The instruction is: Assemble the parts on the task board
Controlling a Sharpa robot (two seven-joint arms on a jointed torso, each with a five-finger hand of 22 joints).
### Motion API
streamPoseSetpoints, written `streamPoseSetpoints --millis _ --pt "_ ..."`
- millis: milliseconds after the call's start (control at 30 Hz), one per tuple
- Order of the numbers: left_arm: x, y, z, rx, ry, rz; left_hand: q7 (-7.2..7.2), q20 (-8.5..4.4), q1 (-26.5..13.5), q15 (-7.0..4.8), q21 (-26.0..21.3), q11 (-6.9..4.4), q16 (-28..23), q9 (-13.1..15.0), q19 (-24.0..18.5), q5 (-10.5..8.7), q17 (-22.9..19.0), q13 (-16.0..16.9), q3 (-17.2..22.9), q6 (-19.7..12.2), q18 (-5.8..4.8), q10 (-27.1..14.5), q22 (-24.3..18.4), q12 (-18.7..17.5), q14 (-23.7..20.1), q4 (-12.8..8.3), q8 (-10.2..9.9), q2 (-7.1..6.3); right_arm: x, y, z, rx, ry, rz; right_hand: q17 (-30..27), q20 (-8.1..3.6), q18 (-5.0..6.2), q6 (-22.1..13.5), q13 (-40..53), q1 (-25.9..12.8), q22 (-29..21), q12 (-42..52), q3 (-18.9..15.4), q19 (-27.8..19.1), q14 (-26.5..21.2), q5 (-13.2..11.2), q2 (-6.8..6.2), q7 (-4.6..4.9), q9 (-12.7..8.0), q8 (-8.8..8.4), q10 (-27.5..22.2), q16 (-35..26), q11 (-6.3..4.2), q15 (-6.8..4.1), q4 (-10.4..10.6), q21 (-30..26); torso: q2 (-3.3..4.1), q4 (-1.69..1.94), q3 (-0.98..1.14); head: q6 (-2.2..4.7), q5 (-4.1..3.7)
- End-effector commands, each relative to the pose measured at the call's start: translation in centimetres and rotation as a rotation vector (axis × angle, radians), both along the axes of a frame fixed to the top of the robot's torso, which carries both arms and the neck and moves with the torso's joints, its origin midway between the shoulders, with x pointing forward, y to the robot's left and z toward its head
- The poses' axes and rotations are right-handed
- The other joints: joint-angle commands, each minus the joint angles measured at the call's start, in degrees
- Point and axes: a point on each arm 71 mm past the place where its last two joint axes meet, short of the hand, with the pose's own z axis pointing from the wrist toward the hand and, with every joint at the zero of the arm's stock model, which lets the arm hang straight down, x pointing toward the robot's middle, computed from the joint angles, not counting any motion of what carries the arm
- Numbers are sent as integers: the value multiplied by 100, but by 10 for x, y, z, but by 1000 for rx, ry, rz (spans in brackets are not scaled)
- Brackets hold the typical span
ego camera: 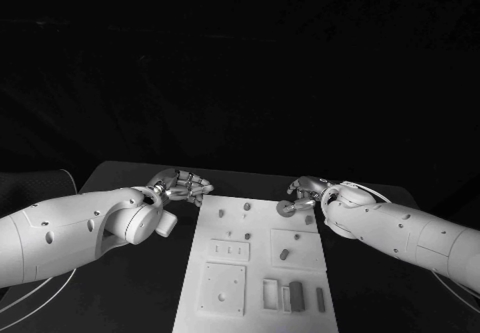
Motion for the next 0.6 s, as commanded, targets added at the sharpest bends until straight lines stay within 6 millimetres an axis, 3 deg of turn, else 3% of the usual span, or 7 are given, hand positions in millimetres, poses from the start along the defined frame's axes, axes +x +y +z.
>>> streamPoseSetpoints --millis 33,300,600 --pt "0 -4 1 -5 -3 -25 40 -39 -39 5 -22 6 -27 8 -4 0 7 -8 16 -12 105 -45 7 -30 -26 9 -36 8 1 0 -3 15 43 24 7 -2 175 -115 7 26 93 32 -49 -45 -27 13 43 216 11 32 -122 35 80 -2 1 17 0 15 -9 -12 -5" --pt "1 -3 1 -2 -3 -19 41 -38 -46 5 -23 8 -27 9 -3 0 8 -9 17 -15 105 -46 9 -32 -25 9 -39 14 2 -2 -4 17 56 26 5 -3 175 -109 3 25 97 87 -117 -54 -33 32 105 210 40 67 -139 61 74 -7 -32 36 -5 10 -16 -18 -12" --pt "1 -5 1 -2 -3 -21 43 -38 -50 5 -24 9 -26 9 -2 0 8 -10 18 -17 106 -48 10 -34 -25 9 -41 18 4 0 -5 15 64 31 -23 -7 175 29 -61 4 95 178 -357 -74 -25 73 362 101 114 223 -134 99 -29 -102 -242 76 -2 -5 -6 -28 25"
